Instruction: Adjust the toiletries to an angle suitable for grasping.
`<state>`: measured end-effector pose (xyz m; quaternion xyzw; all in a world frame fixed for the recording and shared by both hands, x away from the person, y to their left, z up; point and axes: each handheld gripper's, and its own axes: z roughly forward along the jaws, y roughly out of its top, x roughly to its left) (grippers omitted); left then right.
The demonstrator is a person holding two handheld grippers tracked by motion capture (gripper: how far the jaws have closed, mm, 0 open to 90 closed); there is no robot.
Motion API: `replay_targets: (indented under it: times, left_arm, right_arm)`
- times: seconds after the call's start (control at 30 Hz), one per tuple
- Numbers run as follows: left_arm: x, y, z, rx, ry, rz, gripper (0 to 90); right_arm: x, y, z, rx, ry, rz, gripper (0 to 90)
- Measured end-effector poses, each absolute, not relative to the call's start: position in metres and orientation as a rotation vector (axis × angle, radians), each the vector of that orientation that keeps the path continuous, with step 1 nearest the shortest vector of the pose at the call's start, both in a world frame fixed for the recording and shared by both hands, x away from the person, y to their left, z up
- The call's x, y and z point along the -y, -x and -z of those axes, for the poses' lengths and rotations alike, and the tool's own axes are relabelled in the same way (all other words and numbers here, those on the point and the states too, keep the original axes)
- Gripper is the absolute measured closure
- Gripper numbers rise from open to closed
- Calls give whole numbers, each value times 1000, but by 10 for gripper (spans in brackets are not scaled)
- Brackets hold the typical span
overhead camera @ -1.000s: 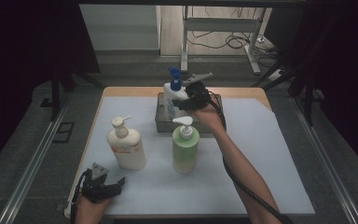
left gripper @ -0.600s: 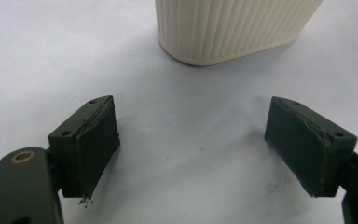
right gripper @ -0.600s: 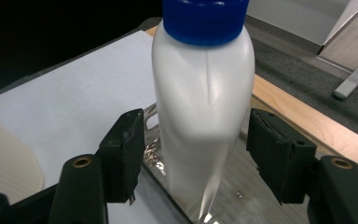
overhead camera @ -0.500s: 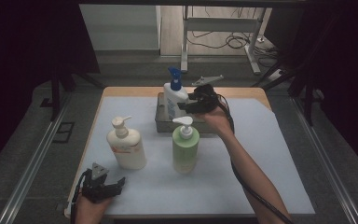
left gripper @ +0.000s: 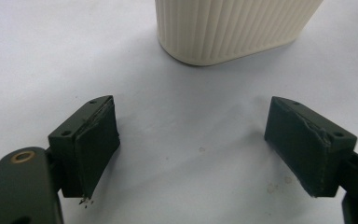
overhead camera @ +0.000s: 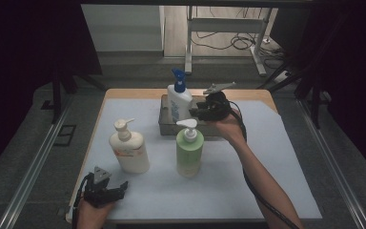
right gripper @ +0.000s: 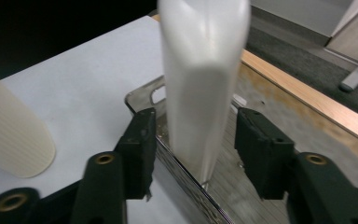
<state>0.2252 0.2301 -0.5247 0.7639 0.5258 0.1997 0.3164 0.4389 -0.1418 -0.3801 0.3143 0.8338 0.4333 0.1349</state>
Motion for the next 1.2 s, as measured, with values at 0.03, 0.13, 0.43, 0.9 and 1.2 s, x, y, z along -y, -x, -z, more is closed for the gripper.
replay_targets:
  times: [0.03, 0.13, 0.43, 0.9, 1.2]
  left_arm:
    - [-230, -225, 525, -1384, -2011, -526, 170]
    - [-230, -225, 525, -1384, -2010, -526, 170]
    - [-230, -225, 525, -1384, -2010, -525, 170]
    - [-230, -225, 525, -1385, -2012, -524, 170]
    - [-230, -225, 525, -1385, -2010, -525, 170]
  right_arm:
    - [142, -439, 380, -2416, -911, -1256, 563]
    - [146, -442, 384, -2409, -936, -1244, 636]
    - [148, -454, 400, -2403, -985, -1179, 869]
    - [133, -476, 423, -2410, -1047, -1117, 900]
    - [122, -486, 436, -2433, -1072, -1089, 900]
